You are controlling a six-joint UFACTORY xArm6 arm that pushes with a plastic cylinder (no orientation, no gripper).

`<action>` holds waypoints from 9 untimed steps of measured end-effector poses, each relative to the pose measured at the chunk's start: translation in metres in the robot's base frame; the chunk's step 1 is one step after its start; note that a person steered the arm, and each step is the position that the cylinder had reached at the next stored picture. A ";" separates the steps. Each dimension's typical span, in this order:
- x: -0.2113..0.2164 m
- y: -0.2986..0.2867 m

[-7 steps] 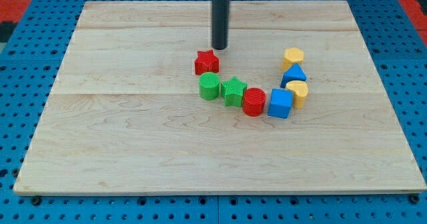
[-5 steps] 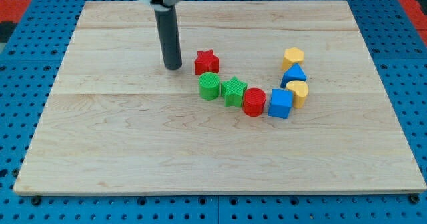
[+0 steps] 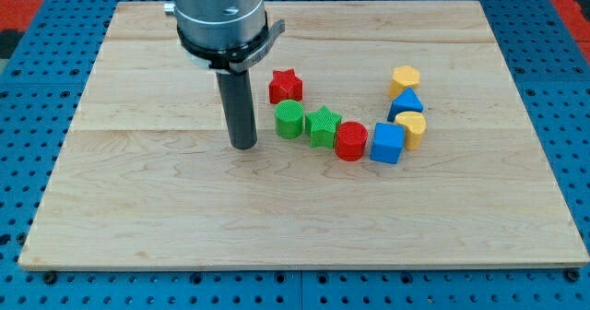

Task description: Push the green circle closer to the red star

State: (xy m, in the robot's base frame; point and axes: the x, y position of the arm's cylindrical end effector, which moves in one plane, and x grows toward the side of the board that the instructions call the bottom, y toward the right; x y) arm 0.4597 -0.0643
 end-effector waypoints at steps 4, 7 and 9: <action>0.011 0.042; -0.001 0.046; -0.026 0.046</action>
